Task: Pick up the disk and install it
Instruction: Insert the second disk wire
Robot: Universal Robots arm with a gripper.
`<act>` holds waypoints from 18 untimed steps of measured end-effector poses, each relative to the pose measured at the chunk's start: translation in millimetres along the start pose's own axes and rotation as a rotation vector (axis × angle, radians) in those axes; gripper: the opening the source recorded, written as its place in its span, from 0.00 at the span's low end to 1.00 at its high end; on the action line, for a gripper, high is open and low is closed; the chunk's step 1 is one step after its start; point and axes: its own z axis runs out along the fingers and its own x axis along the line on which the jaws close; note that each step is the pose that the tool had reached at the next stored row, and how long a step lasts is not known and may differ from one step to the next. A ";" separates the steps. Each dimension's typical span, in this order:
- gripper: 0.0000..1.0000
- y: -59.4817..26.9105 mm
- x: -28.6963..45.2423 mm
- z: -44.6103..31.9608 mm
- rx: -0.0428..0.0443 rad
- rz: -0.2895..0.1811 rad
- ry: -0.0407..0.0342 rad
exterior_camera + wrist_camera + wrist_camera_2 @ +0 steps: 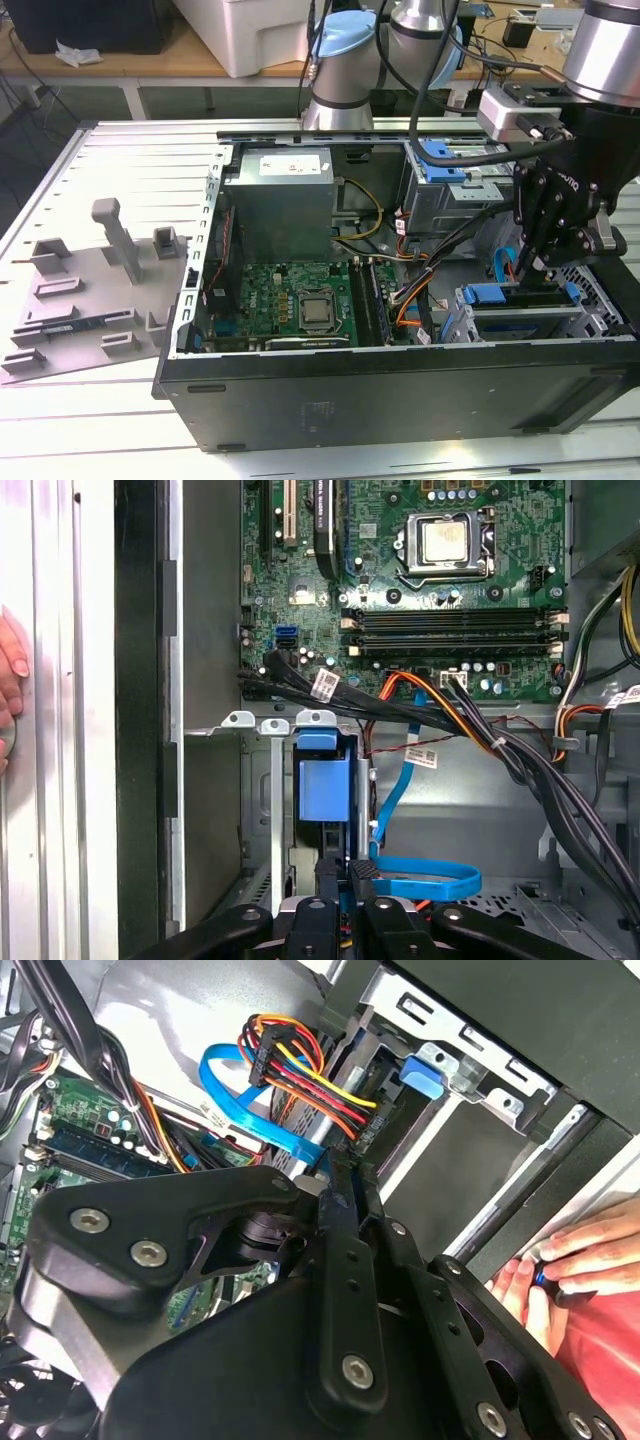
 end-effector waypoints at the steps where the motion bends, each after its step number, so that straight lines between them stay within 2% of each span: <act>1: 0.16 0.0 0.1 0.1 0.0000 0.000 -0.0003; 18: 0.16 0.0 0.2 2.7 0.0012 -0.010 -0.0023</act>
